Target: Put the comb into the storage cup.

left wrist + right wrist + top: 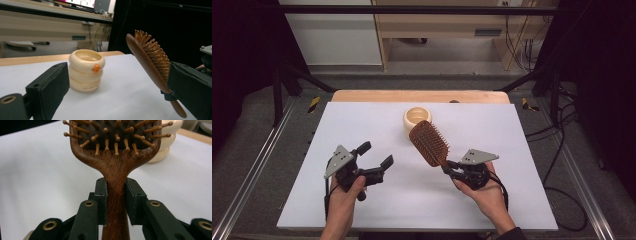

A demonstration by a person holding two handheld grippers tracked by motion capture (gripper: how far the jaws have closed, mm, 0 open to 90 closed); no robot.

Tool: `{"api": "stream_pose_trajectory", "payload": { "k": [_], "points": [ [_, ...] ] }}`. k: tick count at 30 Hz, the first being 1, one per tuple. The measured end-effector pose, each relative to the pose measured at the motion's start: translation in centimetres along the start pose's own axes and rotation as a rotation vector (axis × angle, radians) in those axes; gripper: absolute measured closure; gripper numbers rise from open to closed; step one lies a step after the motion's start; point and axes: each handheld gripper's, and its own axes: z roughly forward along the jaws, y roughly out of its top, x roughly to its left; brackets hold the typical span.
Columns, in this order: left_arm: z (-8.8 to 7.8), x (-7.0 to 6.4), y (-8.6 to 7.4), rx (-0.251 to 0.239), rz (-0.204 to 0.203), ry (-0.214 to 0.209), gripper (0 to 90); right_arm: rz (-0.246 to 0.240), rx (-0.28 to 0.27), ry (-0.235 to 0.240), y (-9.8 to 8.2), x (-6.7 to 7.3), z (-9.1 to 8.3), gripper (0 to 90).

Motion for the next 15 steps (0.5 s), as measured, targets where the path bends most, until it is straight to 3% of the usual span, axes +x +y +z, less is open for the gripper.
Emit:
{"api": "stream_pose_trajectory", "payload": {
  "k": [4,6,11,15],
  "points": [
    [1.4,-0.8,1.0,-0.003,0.003,-0.037,4.4,-0.007,-0.021,-0.009,0.3,-0.2,-0.3,73.2],
    [2.1,-1.2,1.5,-0.006,-0.014,-0.054,4.4,-0.005,-0.024,-0.013,0.2,-0.3,-0.3,73.2],
    [2.6,-2.1,2.4,-0.003,-0.017,-0.074,4.5,0.016,-0.045,-0.009,0.1,-0.3,-0.4,73.2],
    [2.7,-2.4,2.7,-0.010,-0.071,-0.064,4.8,0.012,-0.051,-0.018,0.2,0.0,-0.4,73.2]
  ]
}}
